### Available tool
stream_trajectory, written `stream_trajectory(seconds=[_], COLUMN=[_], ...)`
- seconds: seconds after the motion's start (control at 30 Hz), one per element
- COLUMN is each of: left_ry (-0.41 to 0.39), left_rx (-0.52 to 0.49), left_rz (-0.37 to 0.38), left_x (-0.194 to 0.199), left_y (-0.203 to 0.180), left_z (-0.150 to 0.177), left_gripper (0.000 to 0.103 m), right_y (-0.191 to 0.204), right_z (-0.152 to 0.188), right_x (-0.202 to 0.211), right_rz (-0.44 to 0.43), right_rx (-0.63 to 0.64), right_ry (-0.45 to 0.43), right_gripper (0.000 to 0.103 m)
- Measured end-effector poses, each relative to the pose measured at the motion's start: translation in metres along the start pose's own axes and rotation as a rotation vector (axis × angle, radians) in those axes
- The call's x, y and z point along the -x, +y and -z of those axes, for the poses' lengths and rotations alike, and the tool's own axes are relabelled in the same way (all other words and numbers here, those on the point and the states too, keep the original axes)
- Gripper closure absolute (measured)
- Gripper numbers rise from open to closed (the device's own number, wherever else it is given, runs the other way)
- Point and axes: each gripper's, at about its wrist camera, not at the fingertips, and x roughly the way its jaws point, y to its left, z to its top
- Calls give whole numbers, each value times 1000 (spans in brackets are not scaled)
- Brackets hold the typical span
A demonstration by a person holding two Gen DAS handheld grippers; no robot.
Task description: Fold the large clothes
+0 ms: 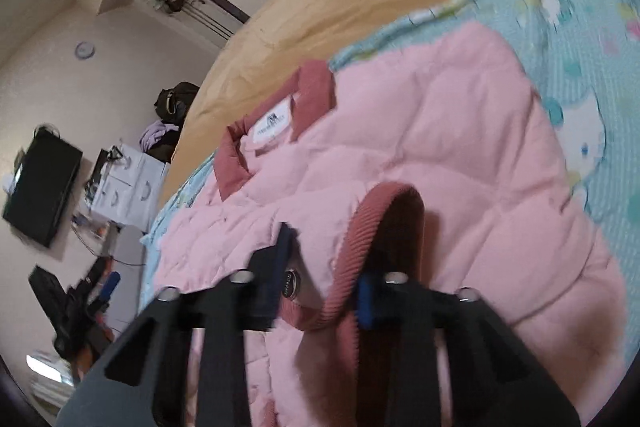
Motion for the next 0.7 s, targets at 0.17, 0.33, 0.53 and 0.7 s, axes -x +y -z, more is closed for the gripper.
stream_trajectory(seconds=[0.17,0.33,0.53,0.7], left_ry=[-7,-18,16,52], left_rx=[113,98,-1,-48], left_rz=[23,41,28,36], left_x=[1,2,-13,-28], left_y=[26,20,-4,-20], left_z=[-3,-3,6,16], left_gripper=[9,9,9,9], right_y=[37,65,67,47], right_z=[-17,-36,-45,-40], right_x=[23,46,34,22], right_rz=[39,52,114,134], right_rx=[175,288,353,302], right_ry=[-103,-219,-227,-206], right_gripper=[92,93,93,93])
